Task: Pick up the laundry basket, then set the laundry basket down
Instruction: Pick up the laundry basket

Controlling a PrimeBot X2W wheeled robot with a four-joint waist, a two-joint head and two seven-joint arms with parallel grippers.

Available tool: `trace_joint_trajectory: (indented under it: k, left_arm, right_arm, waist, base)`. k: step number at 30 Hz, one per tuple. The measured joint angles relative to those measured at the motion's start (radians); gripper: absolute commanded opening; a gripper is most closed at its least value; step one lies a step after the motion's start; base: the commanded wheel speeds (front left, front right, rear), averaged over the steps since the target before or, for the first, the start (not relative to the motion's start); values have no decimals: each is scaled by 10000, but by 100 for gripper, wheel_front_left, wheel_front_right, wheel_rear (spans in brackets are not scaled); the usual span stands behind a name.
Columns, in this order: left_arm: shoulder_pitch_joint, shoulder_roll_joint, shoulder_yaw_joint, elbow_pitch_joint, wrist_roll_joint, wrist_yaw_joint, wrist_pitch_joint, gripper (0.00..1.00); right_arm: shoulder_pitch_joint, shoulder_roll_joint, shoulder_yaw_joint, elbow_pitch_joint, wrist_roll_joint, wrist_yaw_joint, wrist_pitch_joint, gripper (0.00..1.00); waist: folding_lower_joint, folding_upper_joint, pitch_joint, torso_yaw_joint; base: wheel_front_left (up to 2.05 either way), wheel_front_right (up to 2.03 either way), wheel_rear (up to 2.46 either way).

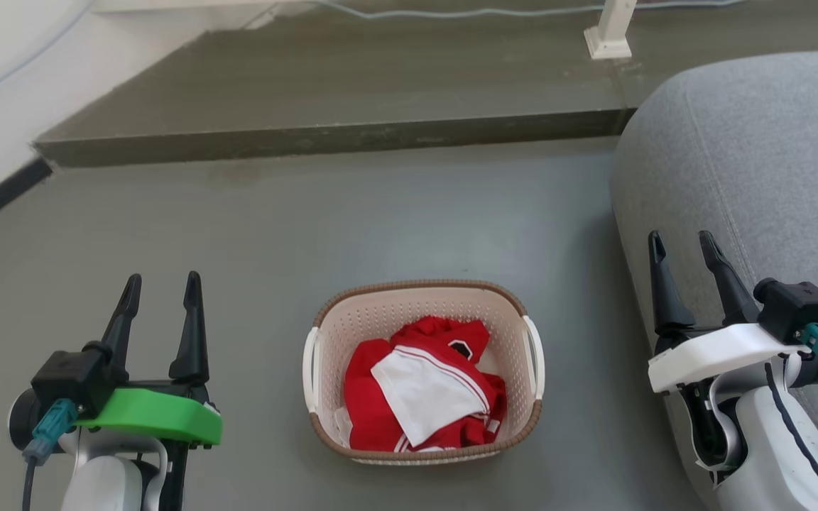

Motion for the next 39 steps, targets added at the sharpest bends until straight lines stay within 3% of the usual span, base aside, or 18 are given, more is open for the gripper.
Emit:
trace_joint_trajectory:
  k: [20, 39]
  left_arm:
    - [-1352, -25, -385, 408, 2, 0, 0, 100]
    - [-3040, -23, -765, 2439, -261, -2, -2, 100]
  right_arm:
    - [-847, 157, -263, 512, 27, 92, 0, 100]
    - [-2312, 272, -17, 2349, 52, 387, -17, 100]
  waist:
    - [0, 0, 2256, -349]
    - [1, 0, 4549, -285]
  base:
    - [0, 0, 0]
    - [0, 0, 0]
